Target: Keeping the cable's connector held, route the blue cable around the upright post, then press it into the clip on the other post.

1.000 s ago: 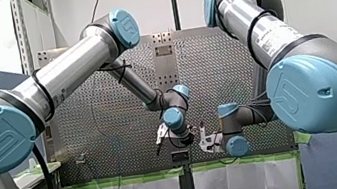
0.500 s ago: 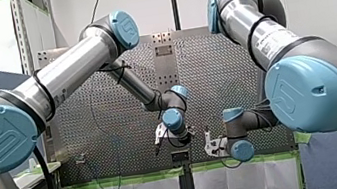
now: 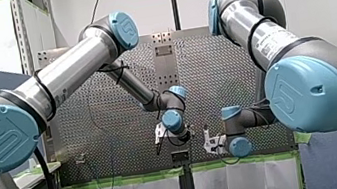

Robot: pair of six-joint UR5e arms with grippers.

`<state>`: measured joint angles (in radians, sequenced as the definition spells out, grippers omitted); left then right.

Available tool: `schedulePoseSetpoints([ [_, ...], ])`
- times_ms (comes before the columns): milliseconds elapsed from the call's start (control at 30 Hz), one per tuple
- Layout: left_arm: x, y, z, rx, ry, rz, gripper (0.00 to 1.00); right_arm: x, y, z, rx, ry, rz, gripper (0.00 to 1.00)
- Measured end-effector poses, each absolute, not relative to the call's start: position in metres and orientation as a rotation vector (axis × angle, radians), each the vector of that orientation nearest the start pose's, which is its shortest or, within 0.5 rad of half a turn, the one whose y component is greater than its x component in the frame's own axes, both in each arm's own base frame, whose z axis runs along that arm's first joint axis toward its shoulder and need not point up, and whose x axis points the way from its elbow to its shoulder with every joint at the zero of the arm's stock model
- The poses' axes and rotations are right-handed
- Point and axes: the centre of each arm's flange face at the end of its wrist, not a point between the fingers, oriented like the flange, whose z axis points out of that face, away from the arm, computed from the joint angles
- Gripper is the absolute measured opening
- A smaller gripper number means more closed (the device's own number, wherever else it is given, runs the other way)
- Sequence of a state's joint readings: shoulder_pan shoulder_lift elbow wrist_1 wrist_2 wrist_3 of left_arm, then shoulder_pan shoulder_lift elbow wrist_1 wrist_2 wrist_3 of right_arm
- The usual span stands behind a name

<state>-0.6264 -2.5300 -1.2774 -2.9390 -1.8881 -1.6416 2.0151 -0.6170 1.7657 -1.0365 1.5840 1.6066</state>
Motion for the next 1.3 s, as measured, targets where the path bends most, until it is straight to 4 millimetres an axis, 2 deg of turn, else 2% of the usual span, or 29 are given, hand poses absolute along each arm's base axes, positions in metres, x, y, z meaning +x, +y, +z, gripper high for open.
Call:
schedulePoseSetpoints([
  [367,0.516,-0.487,0.033,0.320,1.971,-0.190,0.00,0.376,-0.495,-0.054,1.602,-1.050,1.499,0.00],
  [600,0.520,-0.480,0.012,0.316,1.991,-0.209,0.00,0.373,-0.499,-0.054,1.593,-1.052,1.503,0.00],
  [1300,0.550,-0.458,0.012,0.251,1.959,-0.250,0.00,0.367,-0.512,-0.052,1.577,-1.037,1.510,0.00],
])
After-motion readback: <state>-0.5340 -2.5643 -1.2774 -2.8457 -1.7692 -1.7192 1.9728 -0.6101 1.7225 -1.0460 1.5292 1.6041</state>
